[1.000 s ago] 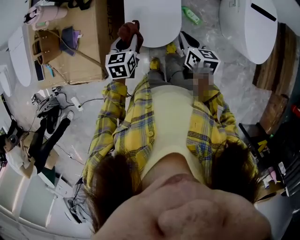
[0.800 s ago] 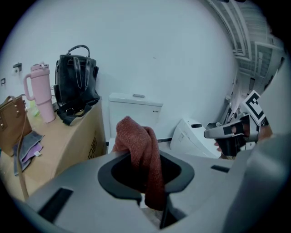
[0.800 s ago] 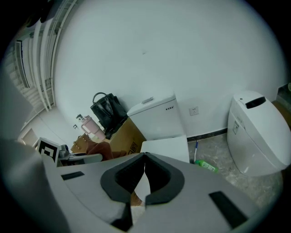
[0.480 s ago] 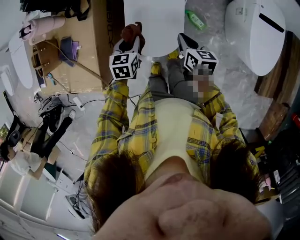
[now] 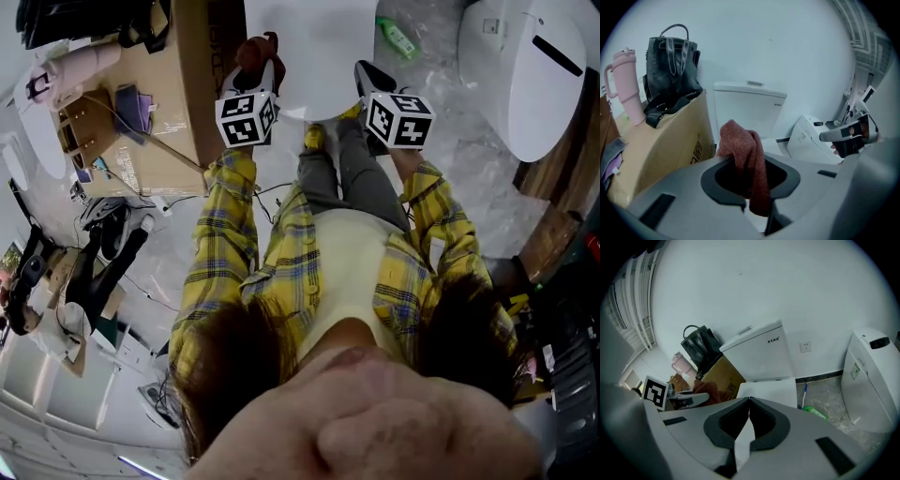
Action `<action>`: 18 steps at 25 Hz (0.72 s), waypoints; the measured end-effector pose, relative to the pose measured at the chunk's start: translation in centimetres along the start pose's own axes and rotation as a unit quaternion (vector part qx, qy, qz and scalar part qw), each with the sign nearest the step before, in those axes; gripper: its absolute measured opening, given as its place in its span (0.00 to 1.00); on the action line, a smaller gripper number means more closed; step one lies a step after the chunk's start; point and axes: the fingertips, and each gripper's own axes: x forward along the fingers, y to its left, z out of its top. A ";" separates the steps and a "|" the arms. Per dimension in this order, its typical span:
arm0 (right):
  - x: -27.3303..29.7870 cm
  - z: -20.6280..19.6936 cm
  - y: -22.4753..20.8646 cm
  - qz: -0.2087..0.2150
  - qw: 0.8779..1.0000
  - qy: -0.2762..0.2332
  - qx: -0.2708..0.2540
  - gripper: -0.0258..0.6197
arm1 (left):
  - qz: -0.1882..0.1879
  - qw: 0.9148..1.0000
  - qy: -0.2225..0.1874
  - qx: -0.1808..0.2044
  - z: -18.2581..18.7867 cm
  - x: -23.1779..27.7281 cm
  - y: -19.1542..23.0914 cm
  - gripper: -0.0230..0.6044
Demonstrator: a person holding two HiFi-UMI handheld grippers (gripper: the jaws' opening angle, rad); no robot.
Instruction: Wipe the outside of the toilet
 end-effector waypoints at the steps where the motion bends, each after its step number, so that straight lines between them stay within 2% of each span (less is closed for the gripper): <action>1: 0.4 0.0 -0.1 0.001 1.000 0.002 0.000 0.08 | 0.004 1.000 0.001 0.003 0.1 0.5 0.3 0.19; 18: 4.8 -0.6 -3.0 -0.003 1.000 0.017 0.003 0.08 | 0.063 0.997 -0.005 0.031 1.4 7.8 4.8 0.19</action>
